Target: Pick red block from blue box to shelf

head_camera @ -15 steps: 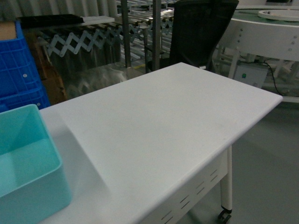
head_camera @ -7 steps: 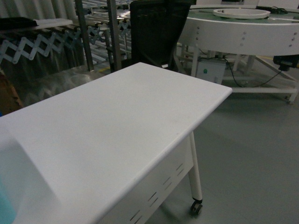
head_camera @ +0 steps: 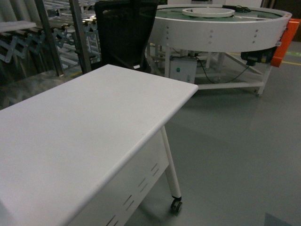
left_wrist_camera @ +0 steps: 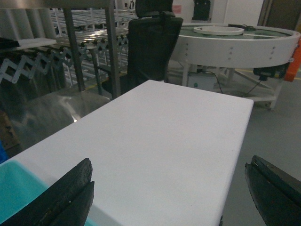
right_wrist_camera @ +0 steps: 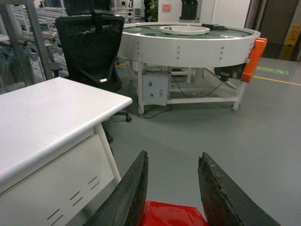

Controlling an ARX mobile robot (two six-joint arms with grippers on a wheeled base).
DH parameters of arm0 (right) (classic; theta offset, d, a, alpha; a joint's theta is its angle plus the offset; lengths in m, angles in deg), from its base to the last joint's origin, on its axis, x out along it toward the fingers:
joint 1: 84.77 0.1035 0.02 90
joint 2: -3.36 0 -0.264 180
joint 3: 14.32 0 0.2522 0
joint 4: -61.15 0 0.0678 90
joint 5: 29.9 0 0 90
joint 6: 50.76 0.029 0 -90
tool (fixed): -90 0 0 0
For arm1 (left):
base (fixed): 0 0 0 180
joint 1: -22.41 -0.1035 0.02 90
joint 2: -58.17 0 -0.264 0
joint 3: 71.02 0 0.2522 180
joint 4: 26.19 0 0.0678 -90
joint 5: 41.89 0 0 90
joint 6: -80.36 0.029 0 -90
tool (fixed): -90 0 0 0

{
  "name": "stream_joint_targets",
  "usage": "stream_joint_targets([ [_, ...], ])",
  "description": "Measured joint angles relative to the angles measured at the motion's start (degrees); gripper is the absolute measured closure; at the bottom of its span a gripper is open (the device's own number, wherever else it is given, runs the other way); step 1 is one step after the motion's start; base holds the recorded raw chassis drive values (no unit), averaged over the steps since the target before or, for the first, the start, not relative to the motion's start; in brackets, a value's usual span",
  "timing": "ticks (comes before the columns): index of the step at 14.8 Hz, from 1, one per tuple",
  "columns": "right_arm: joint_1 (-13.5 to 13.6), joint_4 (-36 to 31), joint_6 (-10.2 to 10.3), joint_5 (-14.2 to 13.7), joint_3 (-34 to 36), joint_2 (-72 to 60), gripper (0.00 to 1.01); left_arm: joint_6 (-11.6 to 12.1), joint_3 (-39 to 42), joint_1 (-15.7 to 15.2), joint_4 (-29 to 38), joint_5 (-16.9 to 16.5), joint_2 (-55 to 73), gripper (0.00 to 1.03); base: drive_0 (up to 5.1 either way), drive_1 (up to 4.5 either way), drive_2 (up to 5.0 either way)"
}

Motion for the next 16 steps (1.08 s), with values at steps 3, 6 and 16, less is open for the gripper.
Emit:
stream_joint_targets([
  [3, 0.00, 0.00, -0.02, 0.00, 0.00, 0.00, 0.74, 0.00, 0.00, 0.00, 0.00, 0.00, 0.00, 0.05, -1.8, -1.75, -1.8],
  [6, 0.00, 0.00, -0.02, 0.00, 0.00, 0.00, 0.74, 0.00, 0.00, 0.00, 0.00, 0.00, 0.00, 0.05, -1.6, -1.62, -1.6],
  [16, 0.00, 0.00, -0.02, 0.00, 0.00, 0.00, 0.74, 0.00, 0.00, 0.00, 0.00, 0.00, 0.00, 0.05, -1.6, -1.61, -1.6],
])
